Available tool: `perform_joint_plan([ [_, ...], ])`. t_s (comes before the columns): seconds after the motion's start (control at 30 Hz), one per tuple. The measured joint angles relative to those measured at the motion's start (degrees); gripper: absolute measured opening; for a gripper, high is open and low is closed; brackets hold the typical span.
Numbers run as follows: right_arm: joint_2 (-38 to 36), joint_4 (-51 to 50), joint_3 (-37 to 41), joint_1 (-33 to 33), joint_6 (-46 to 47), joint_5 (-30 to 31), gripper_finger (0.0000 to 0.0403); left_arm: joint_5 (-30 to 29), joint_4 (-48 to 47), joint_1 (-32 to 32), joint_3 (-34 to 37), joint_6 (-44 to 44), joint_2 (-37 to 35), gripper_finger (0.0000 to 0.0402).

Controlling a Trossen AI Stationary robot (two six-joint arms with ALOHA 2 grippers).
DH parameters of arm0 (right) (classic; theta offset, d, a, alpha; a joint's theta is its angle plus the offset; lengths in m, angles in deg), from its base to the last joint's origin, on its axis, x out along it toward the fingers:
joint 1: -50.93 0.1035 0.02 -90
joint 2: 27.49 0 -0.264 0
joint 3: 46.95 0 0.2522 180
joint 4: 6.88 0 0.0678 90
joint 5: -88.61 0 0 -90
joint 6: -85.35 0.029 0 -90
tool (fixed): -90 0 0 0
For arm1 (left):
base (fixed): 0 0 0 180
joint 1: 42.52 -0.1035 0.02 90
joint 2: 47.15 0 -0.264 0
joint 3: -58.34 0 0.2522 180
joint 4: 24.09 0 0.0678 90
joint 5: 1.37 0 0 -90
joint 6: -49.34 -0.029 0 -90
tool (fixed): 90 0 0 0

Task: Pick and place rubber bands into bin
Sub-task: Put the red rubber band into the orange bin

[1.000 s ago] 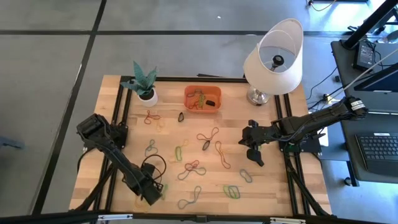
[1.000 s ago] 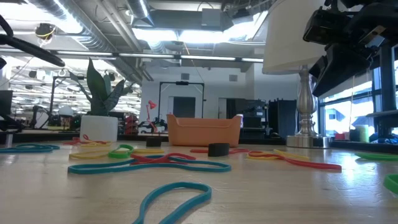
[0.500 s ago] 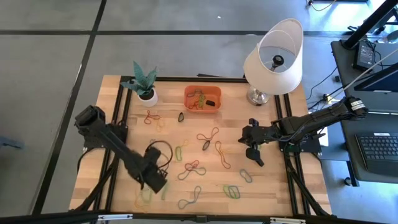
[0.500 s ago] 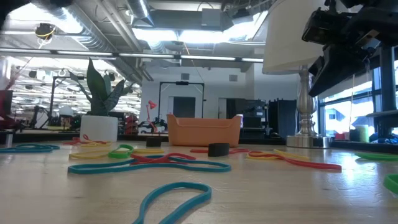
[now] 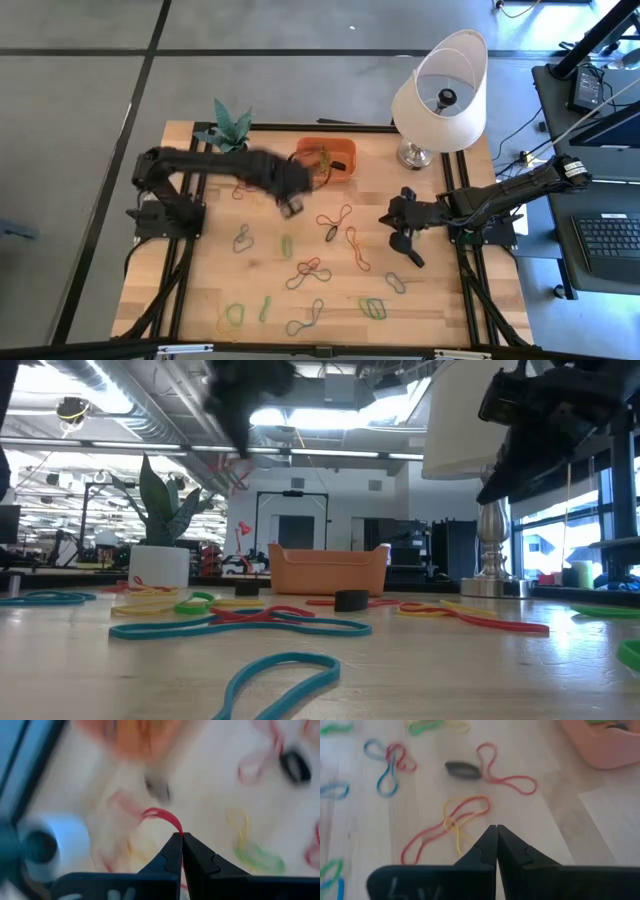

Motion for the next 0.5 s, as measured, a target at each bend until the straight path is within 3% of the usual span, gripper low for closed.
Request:
perform_joint_plan([
  [0.2, 0.0, 0.62, 0.0, 0.0, 8.52, 4.22, 0.0009, 4.82, 18.99, -12.32, -1.08, -27.07, 1.44, 0.0002],
  [0.5, 0.0, 0.6, 0.0, -0.07, 20.92, 10.49, 0.0009, 11.74, 22.49, -19.93, -8.75, -45.16, 16.57, 0.0002],
])
